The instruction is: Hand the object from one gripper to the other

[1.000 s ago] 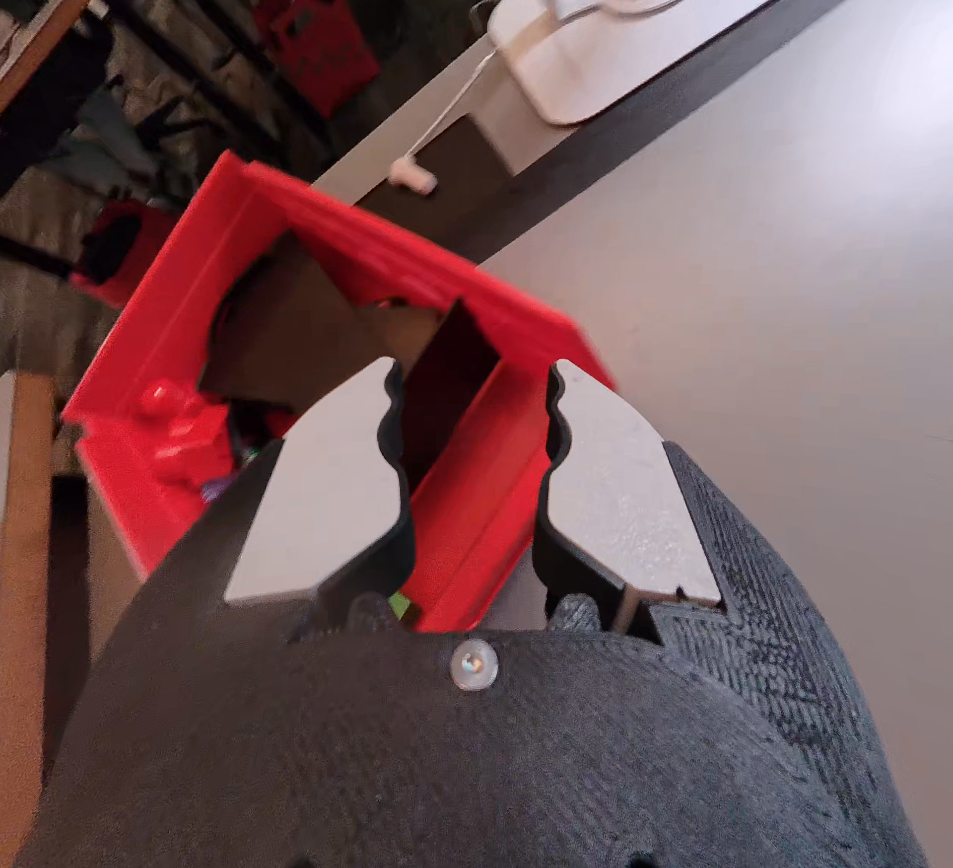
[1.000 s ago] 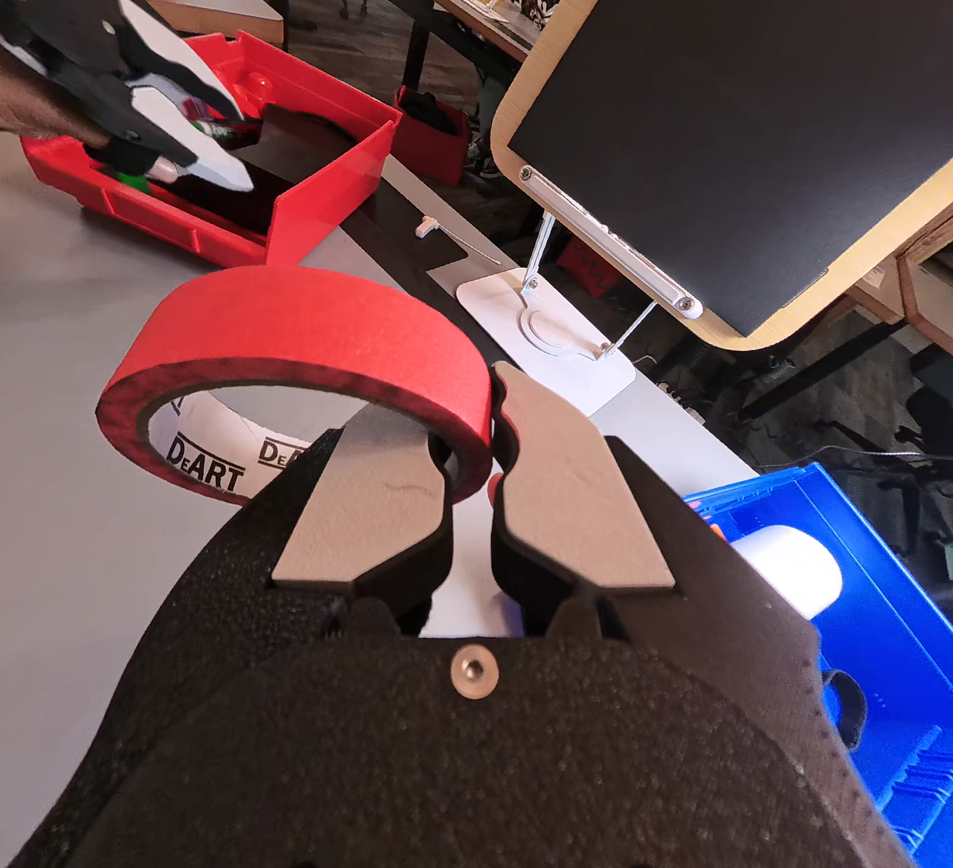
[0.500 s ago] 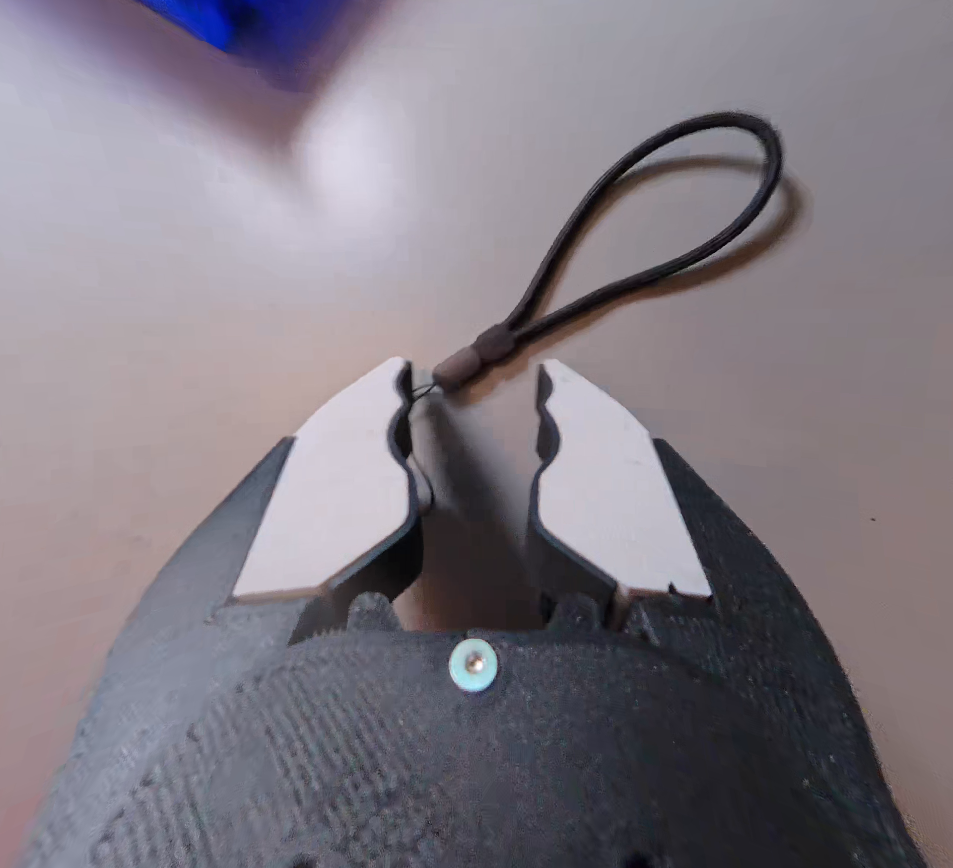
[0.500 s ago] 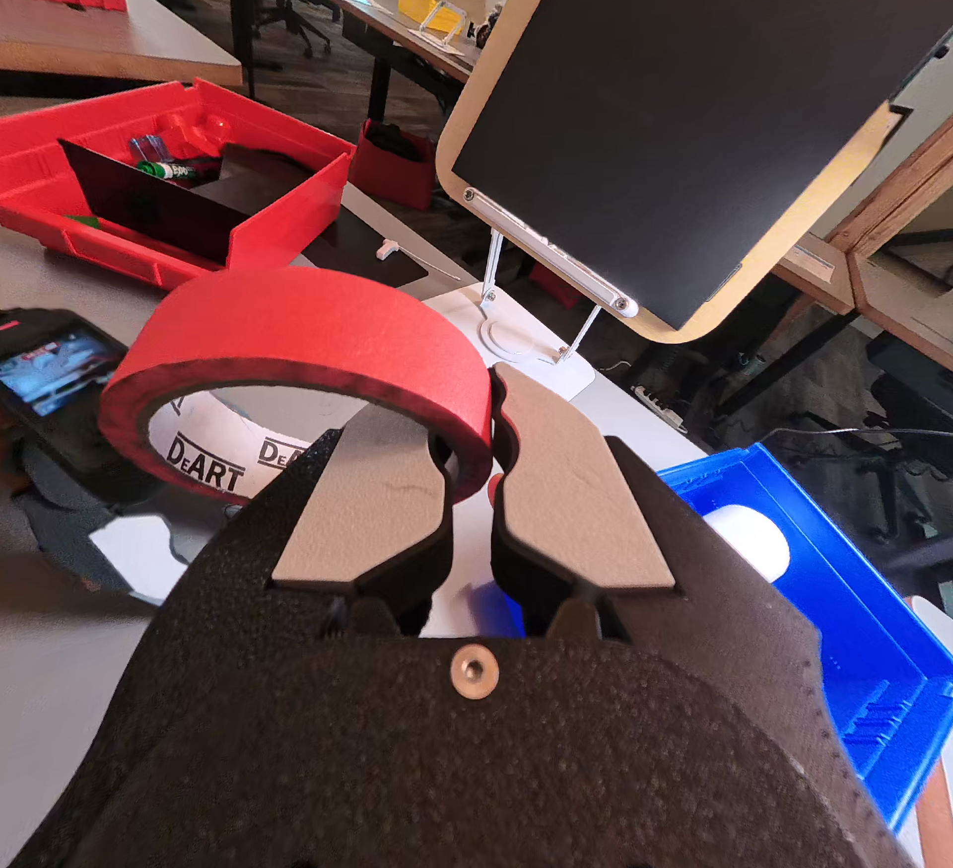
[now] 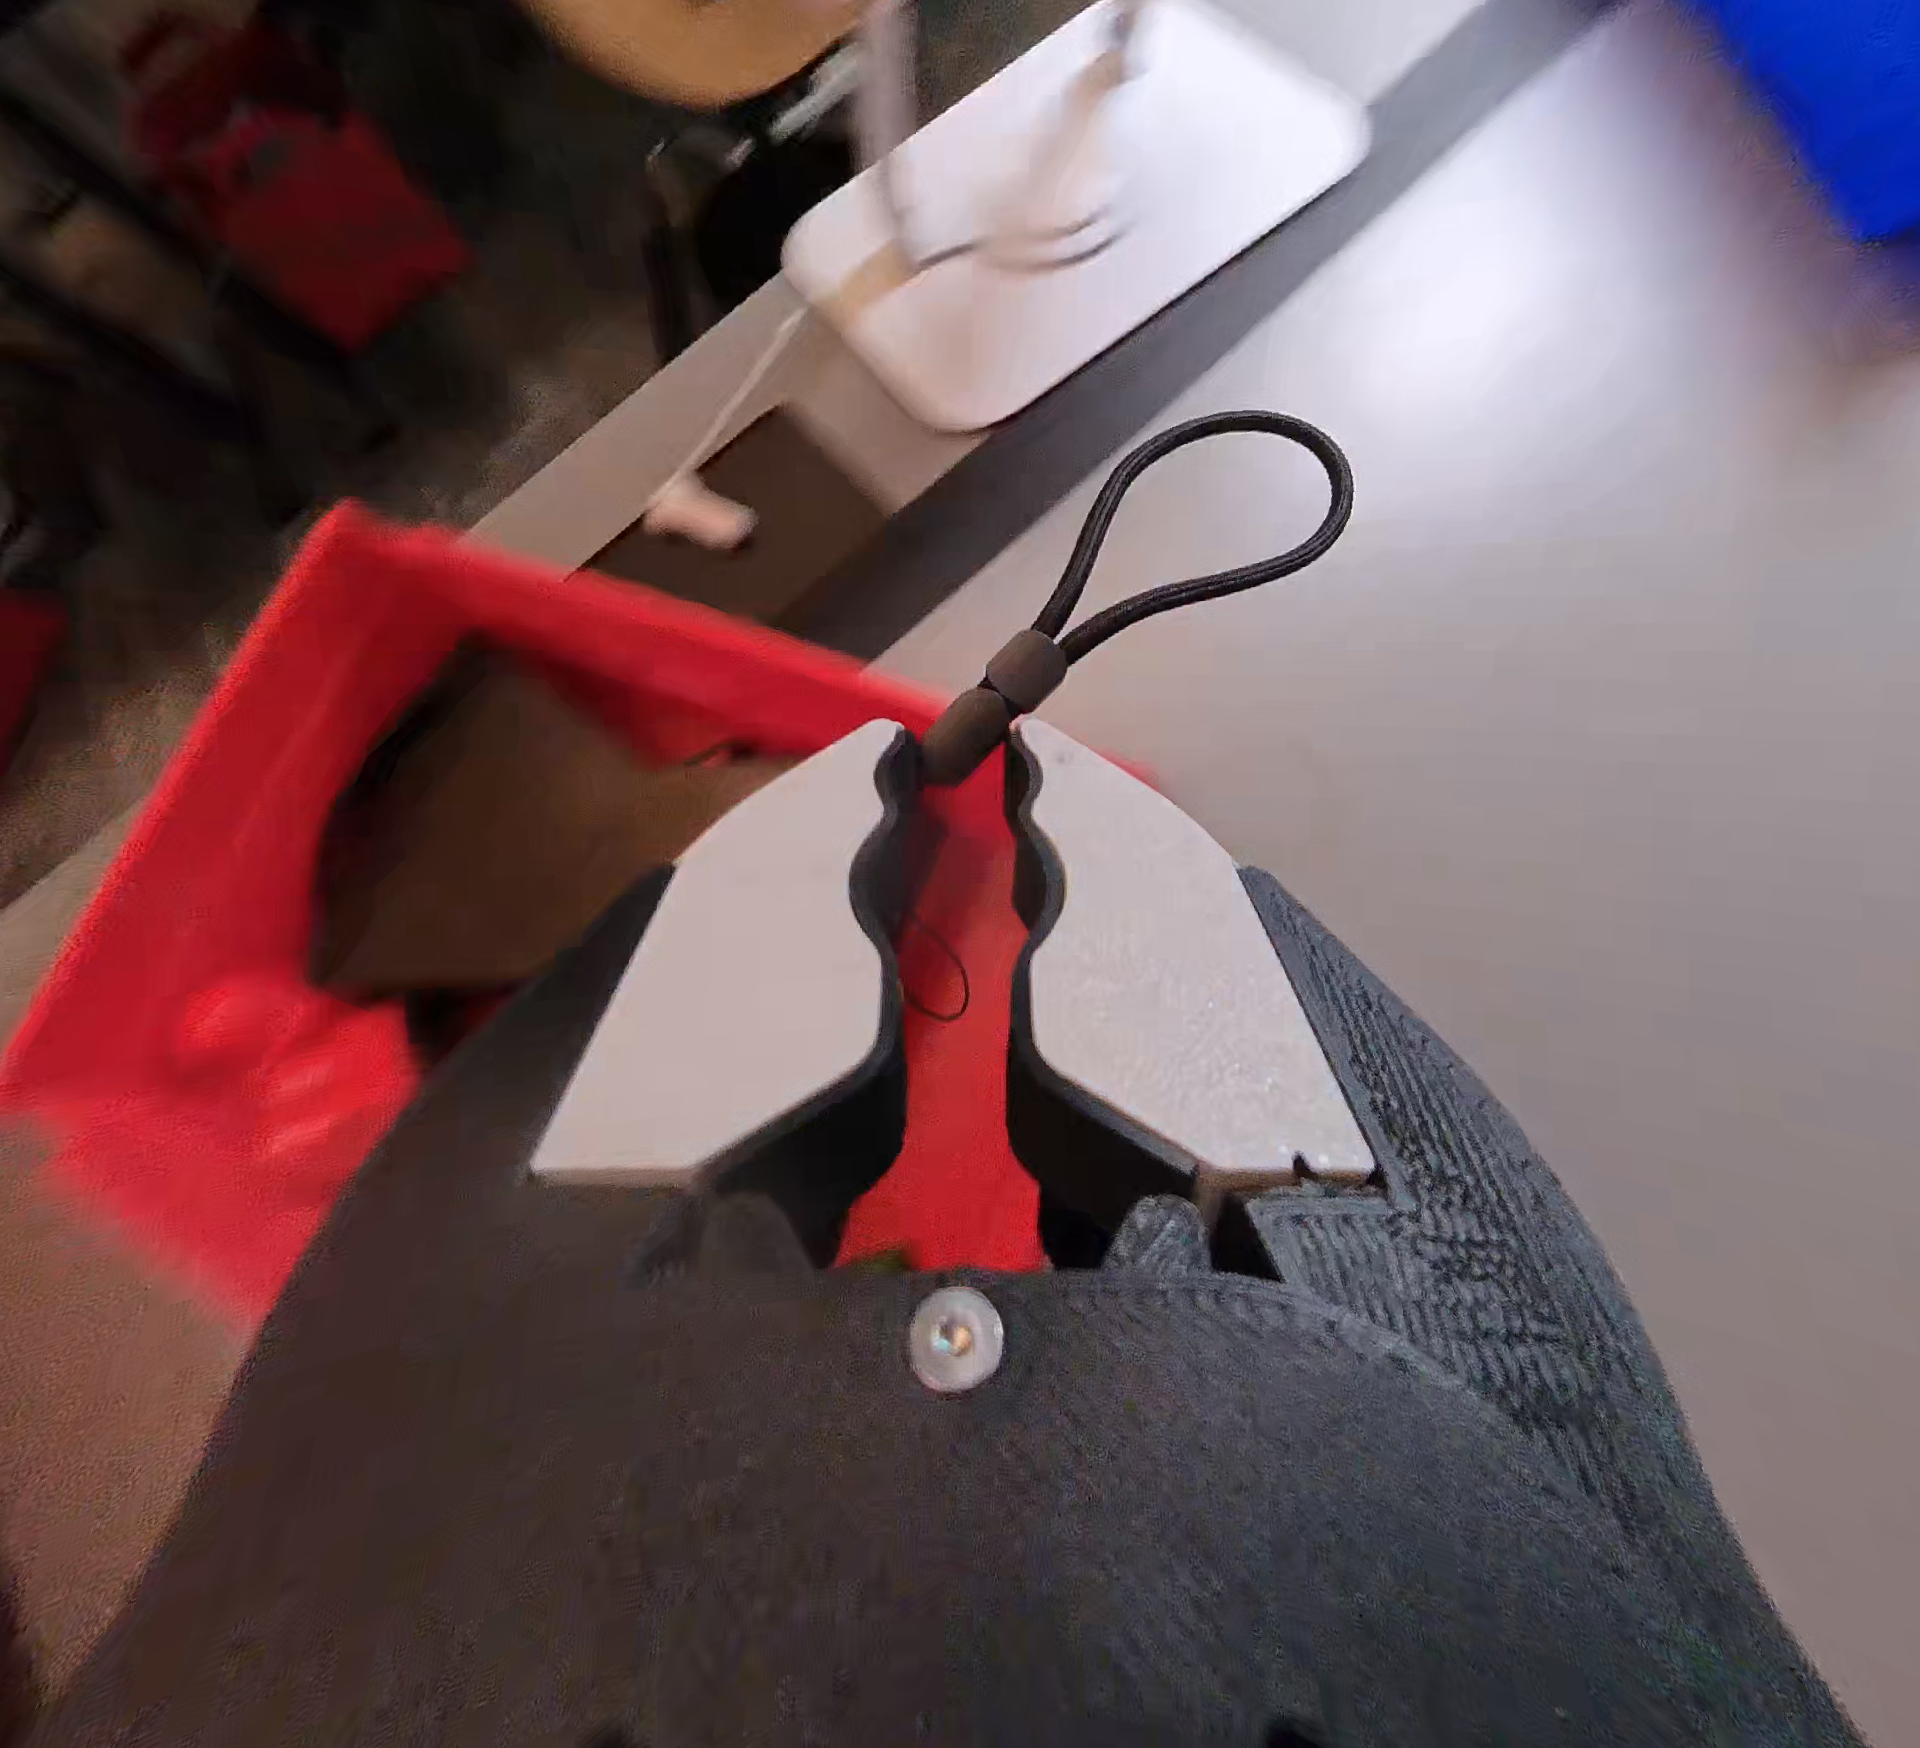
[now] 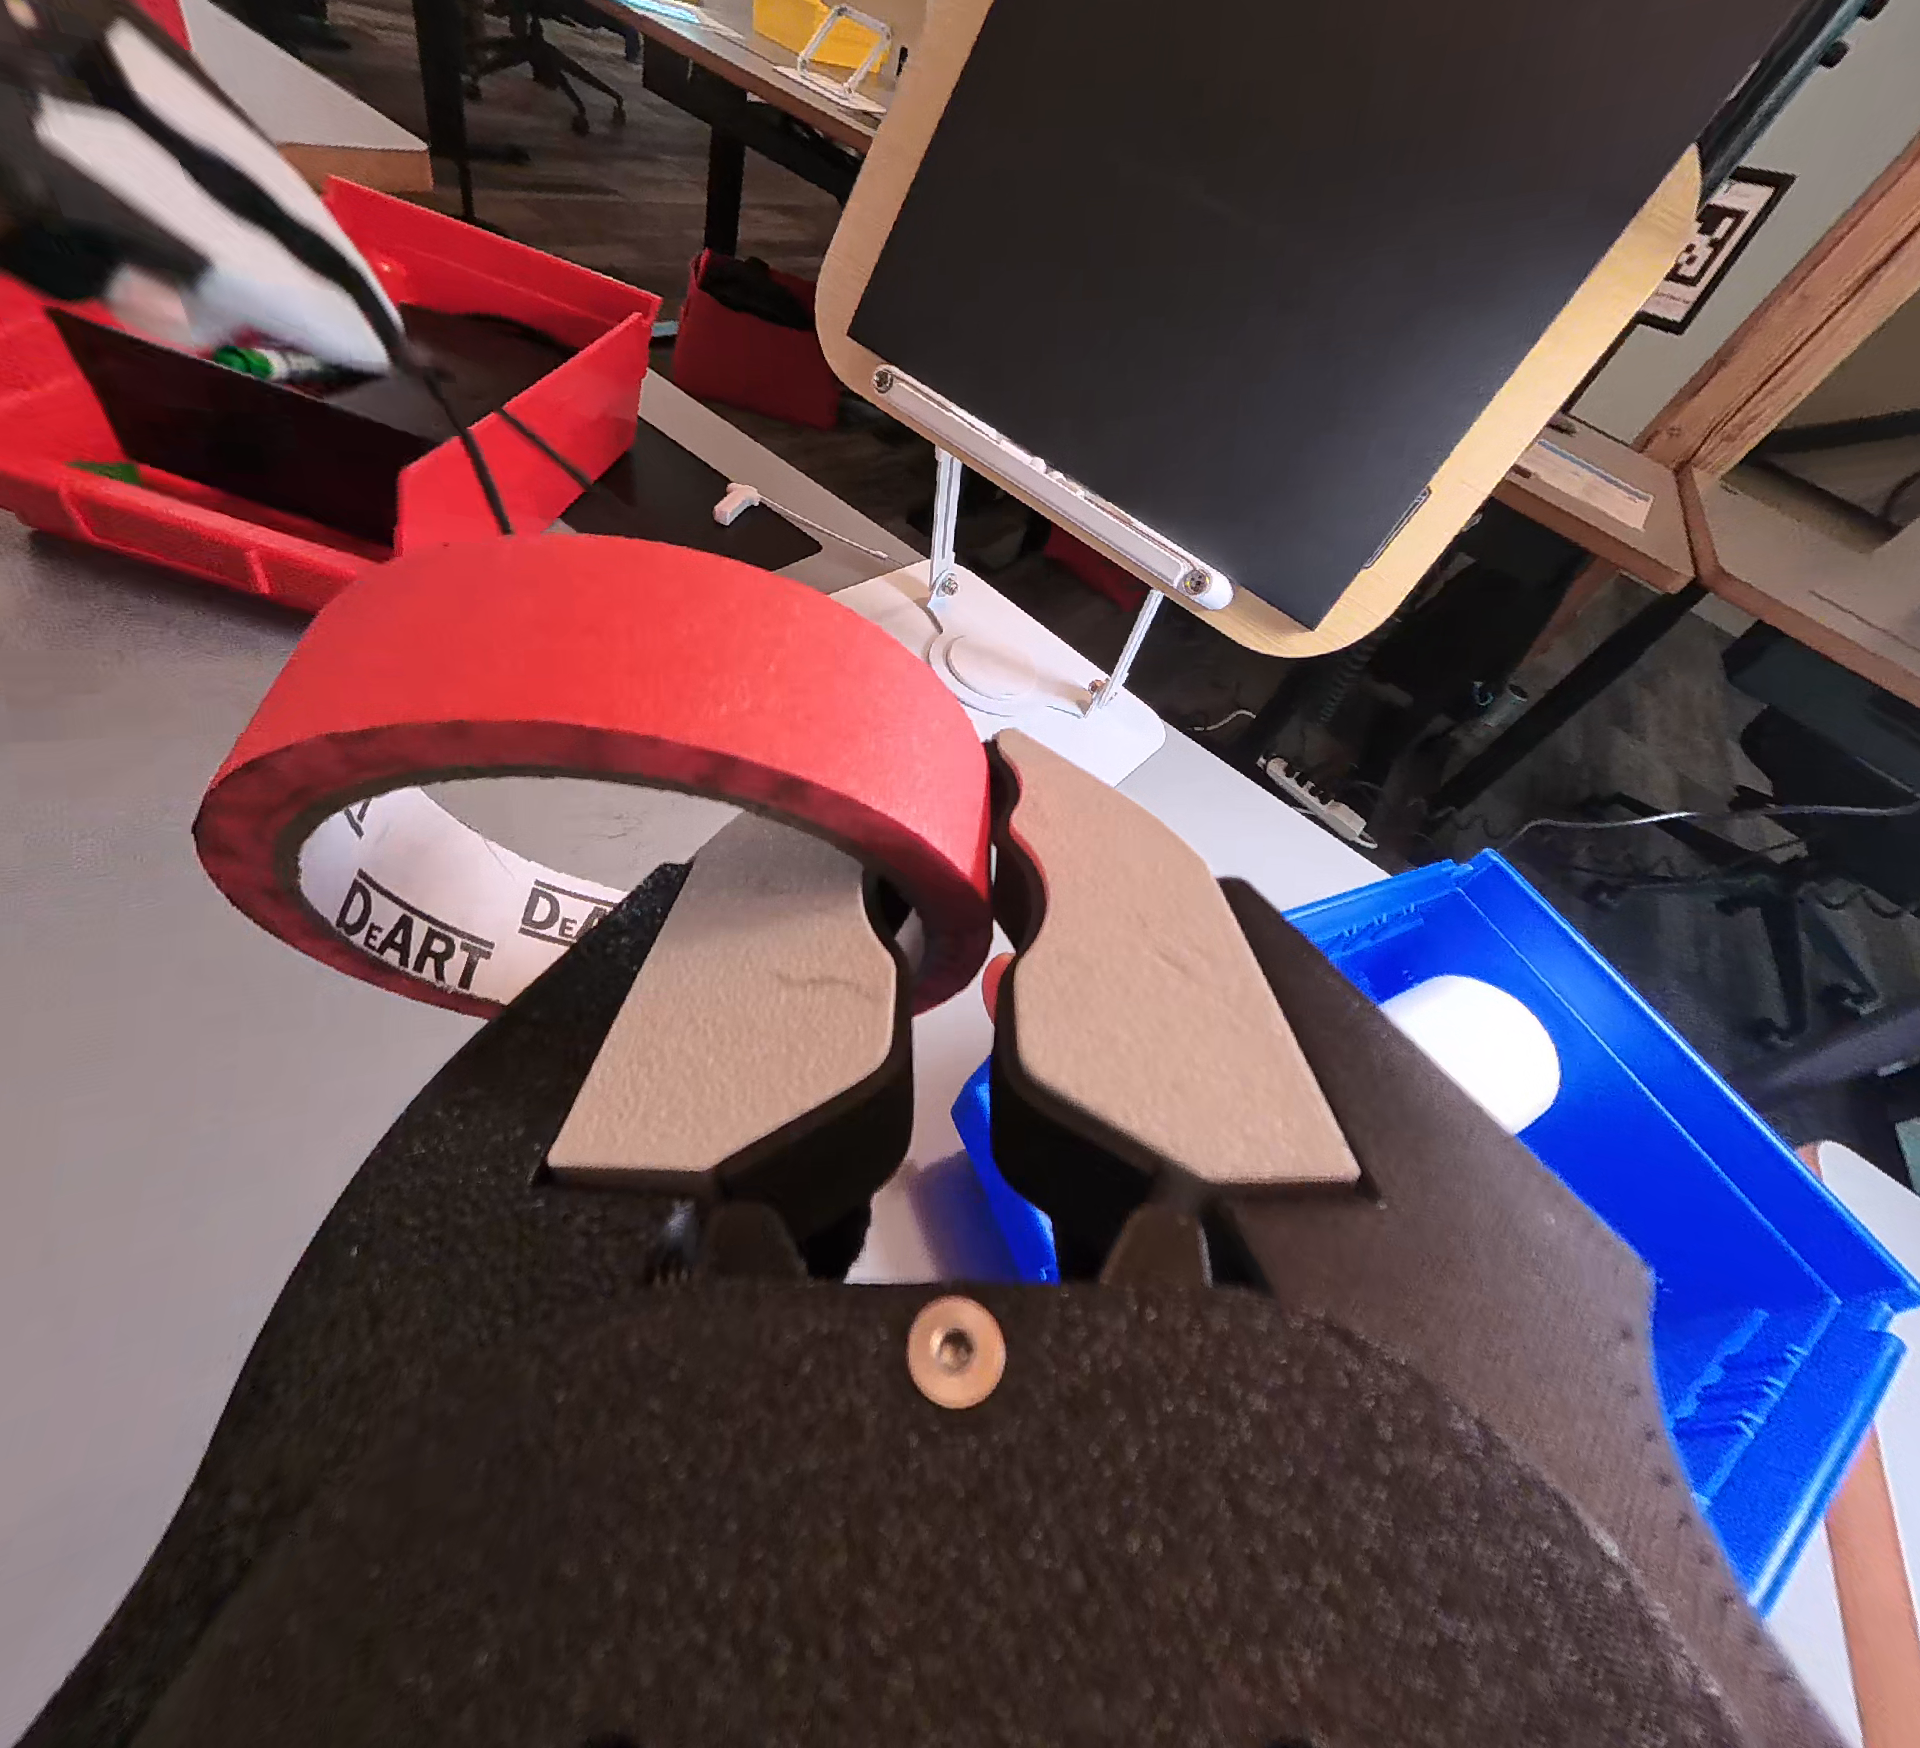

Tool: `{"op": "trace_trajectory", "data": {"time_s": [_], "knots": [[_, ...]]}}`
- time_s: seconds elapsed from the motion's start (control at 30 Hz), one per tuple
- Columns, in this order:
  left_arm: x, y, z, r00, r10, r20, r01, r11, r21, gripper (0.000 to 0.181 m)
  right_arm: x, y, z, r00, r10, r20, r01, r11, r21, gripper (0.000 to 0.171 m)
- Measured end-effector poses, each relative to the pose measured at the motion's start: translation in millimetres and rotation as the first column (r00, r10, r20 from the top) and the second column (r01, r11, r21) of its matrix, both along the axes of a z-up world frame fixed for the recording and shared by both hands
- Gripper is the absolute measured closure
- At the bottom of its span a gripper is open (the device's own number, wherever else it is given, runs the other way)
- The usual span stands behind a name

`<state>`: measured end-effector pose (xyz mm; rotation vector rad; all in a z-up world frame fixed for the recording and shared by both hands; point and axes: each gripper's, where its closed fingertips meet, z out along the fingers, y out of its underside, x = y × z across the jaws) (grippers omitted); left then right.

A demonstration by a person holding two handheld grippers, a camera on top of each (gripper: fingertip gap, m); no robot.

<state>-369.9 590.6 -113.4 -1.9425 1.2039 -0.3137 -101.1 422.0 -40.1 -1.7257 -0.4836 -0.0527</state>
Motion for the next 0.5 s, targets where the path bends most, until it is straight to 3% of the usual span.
{"op": "trace_trajectory", "data": {"time_s": [0.1,0.17,0.23,0.33,0.5], "knots": [[-69.2,47.5,-4.8,0.976,0.169,-0.137,-0.173,0.985,-0.018,0.164,2.2,0.8,-1.0,1.000,-0.004,0.005,0.004,1.000,-0.001,0.161],[-108.1,63.7,-19.2,0.928,0.245,-0.279,-0.260,0.965,-0.016,0.145,4.1,1.4,-2.0,1.000,-0.007,0.001,0.007,1.000,-0.005,0.161],[-131.9,69.5,-28.5,0.877,0.273,-0.396,-0.284,0.958,0.033,0.140,6.7,2.4,-3.2,1.000,-0.010,-0.003,0.010,1.000,-0.007,0.161],[-135.3,51.2,-45.1,0.843,0.168,-0.510,-0.203,0.979,-0.012,0.145,10.1,3.9,-5.4,1.000,-0.015,-0.011,0.015,1.000,-0.013,0.161],[-138.4,-8.0,-94.1,0.747,-0.166,-0.644,-0.113,0.922,-0.369,0.150,8.4,4.7,-8.0,1.000,-0.007,-0.014,0.006,1.000,-0.022,0.161]]}}
